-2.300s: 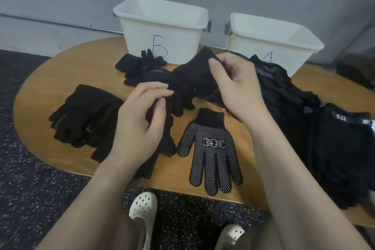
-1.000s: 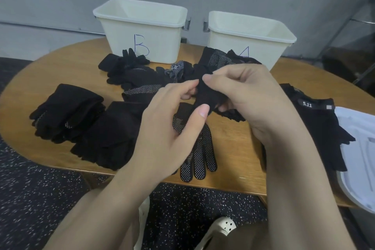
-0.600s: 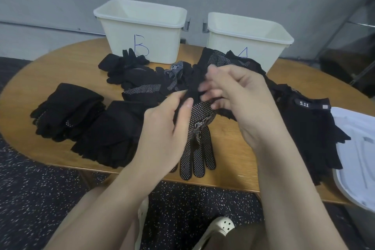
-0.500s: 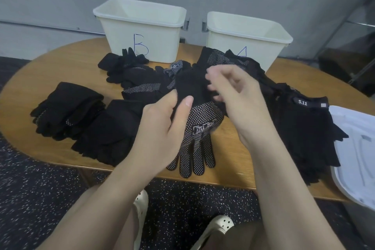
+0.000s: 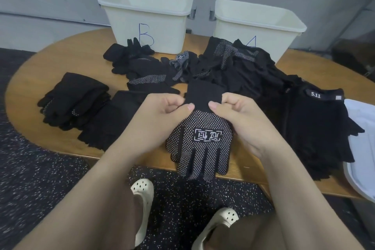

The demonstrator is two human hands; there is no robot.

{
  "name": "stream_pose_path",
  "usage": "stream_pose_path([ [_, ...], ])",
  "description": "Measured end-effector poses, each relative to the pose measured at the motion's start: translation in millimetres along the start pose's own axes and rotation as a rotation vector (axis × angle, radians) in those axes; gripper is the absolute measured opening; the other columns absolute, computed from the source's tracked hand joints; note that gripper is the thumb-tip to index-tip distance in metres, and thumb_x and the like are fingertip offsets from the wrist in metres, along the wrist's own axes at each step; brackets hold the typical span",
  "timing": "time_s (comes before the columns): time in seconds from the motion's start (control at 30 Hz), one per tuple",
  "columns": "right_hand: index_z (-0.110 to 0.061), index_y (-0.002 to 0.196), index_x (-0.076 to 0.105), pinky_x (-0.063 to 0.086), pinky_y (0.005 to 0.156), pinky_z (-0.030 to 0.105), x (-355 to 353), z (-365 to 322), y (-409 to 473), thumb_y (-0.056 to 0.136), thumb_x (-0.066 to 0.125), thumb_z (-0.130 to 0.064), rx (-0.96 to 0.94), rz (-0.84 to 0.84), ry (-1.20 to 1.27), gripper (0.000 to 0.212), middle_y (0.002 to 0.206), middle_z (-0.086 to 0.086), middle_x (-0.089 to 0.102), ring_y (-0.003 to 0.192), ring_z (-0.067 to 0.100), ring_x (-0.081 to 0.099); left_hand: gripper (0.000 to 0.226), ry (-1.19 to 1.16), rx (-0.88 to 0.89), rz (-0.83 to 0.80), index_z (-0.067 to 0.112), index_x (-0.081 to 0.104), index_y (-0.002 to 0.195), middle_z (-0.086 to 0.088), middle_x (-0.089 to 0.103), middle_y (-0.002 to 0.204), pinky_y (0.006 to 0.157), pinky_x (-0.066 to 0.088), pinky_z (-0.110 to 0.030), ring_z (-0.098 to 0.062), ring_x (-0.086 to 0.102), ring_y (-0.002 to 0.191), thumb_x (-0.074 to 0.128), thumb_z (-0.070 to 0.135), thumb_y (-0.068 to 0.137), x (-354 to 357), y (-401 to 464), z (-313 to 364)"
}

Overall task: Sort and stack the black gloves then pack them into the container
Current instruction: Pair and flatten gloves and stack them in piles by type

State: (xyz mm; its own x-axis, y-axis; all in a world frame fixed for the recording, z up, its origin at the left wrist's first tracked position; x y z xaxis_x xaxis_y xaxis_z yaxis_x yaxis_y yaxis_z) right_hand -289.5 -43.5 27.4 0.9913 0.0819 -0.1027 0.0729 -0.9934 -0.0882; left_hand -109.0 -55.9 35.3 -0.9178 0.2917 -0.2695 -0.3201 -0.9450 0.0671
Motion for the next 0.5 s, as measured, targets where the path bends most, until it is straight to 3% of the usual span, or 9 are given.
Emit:
stream_pose_path([
  [0.07, -0.007, 0.071, 0.045, 0.041, 0.080, 0.038, -5.9, 6.7, 12.8, 0.096, 0.071, -0.030, -0.009, 0.049, -0.108, 0.042, 0.070, 0.017, 0.048, 0.070, 0.025, 0.046, 0.021, 0.110, -0.051, 0.034, 0.009, 0.075, 0.086, 0.001, 0.077, 0.074, 0.072, 0.054, -0.032, -0.013, 0.073, 0.071, 0.066, 0.024, 0.099, -2.8, 3.7, -9.9],
  [0.13, -0.008, 0.071, 0.036, 0.035, 0.078, 0.039, -9.8, 9.1, 23.0, 0.094, 0.071, -0.035, -0.024, 0.070, -0.156, 0.050, 0.069, 0.012, 0.036, 0.072, 0.023, 0.035, 0.014, 0.191, -0.088, 0.053, 0.016, 0.077, 0.090, 0.004, 0.079, 0.078, 0.070, 0.059, -0.034, -0.015, 0.075, 0.071, 0.068, 0.024, 0.098, -5.9, 8.3, -16.7],
  [0.23, -0.013, 0.068, 0.039, 0.039, 0.076, 0.037, -16.3, 8.2, 32.3, 0.096, 0.071, -0.032, -0.035, 0.082, -0.214, 0.047, 0.067, 0.014, 0.038, 0.070, 0.022, 0.037, 0.019, 0.183, -0.149, 0.071, 0.016, 0.075, 0.108, 0.002, 0.080, 0.085, 0.076, 0.064, -0.045, -0.024, 0.077, 0.070, 0.074, 0.029, 0.093, -10.7, 13.2, -26.4],
  [0.3, -0.004, 0.073, 0.040, 0.041, 0.077, 0.036, -19.6, 9.6, 37.4, 0.097, 0.070, -0.031, -0.043, 0.058, -0.238, 0.047, 0.069, 0.025, 0.045, 0.071, 0.021, 0.040, 0.028, 0.192, -0.173, 0.075, 0.015, 0.072, 0.116, 0.004, 0.079, 0.085, 0.077, 0.064, -0.045, -0.025, 0.076, 0.068, 0.076, 0.029, 0.091, -11.3, 13.7, -30.1],
  [0.4, 0.004, 0.081, 0.044, 0.045, 0.083, 0.039, -22.4, 12.8, 43.5, 0.095, 0.071, -0.034, -0.054, 0.045, -0.240, 0.049, 0.081, 0.040, 0.051, 0.077, 0.022, 0.047, 0.028, 0.230, -0.168, 0.099, 0.016, 0.071, 0.116, 0.007, 0.079, 0.081, 0.073, 0.063, -0.033, -0.020, 0.075, 0.062, 0.077, 0.026, 0.091, -13.1, 12.6, -30.5],
  [0.5, -0.006, 0.070, 0.046, 0.043, 0.077, 0.034, -21.3, 13.4, 47.8, 0.096, 0.072, -0.029, -0.077, 0.084, -0.247, 0.043, 0.072, 0.031, 0.046, 0.072, 0.022, 0.040, 0.028, 0.316, -0.136, 0.151, 0.019, 0.071, 0.117, 0.008, 0.078, 0.082, 0.066, 0.058, -0.018, -0.007, 0.071, 0.058, 0.076, 0.029, 0.091, -18.1, 11.5, -28.7],
])
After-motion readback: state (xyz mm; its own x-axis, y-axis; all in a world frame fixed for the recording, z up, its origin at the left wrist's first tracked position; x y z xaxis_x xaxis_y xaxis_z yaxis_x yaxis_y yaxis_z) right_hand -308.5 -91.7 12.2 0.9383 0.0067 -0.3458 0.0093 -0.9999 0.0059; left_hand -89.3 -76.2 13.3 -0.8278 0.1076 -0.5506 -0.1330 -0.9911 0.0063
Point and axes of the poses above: each hand's wrist, its own y-axis towards the middle knuckle, its own x-axis out of the palm, z = x × y, the point moved 8 cm from there along y, towards the middle knuckle
